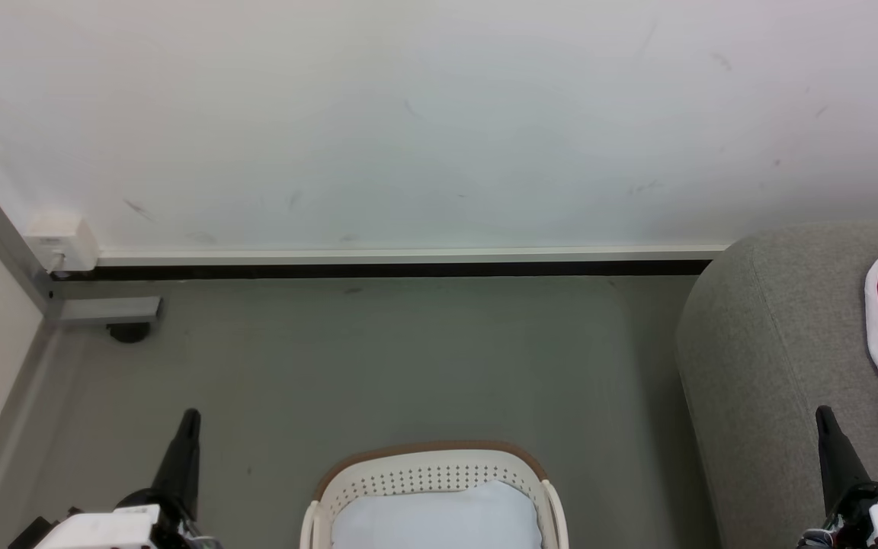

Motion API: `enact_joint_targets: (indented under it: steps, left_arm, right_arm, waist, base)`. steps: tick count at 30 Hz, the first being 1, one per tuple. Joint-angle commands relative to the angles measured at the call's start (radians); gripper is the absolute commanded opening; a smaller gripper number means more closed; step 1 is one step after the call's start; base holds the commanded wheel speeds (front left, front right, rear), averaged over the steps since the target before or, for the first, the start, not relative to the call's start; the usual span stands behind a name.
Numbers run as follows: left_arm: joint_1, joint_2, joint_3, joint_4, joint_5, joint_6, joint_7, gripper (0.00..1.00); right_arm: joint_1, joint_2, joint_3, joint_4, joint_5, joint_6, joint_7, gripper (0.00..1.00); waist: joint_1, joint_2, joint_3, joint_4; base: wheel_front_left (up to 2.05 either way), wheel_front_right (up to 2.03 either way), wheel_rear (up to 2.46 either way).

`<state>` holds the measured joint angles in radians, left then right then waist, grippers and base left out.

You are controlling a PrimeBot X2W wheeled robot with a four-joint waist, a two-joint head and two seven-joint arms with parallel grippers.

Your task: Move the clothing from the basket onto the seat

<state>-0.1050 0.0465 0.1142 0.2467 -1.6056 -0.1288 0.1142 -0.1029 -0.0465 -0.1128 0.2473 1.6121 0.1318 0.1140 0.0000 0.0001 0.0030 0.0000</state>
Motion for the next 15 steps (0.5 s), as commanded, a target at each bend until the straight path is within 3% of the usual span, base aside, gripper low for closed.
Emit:
enact_joint_targets:
  steps: [1, 15]
  left_arm:
    - [-0.009, 0.007, 0.002, -0.003, -0.013, -0.004, 0.004, 0.00]
    - [-0.009, 0.007, 0.002, -0.003, -0.013, -0.004, 0.004, 0.00]
  right_arm:
    - [-0.013, -0.007, -0.004, -0.005, 0.002, -0.002, 0.004, 0.00]
    - [-0.013, -0.007, -0.003, -0.005, 0.002, -0.002, 0.004, 0.00]
  waist:
    - [0.0000, -0.0001, 0.000, 0.000]
    - [0.0000, -0.0001, 0.000, 0.000]
  base:
    - [0.00, 0.00, 0.00]
    - [0.00, 0.00, 0.00]
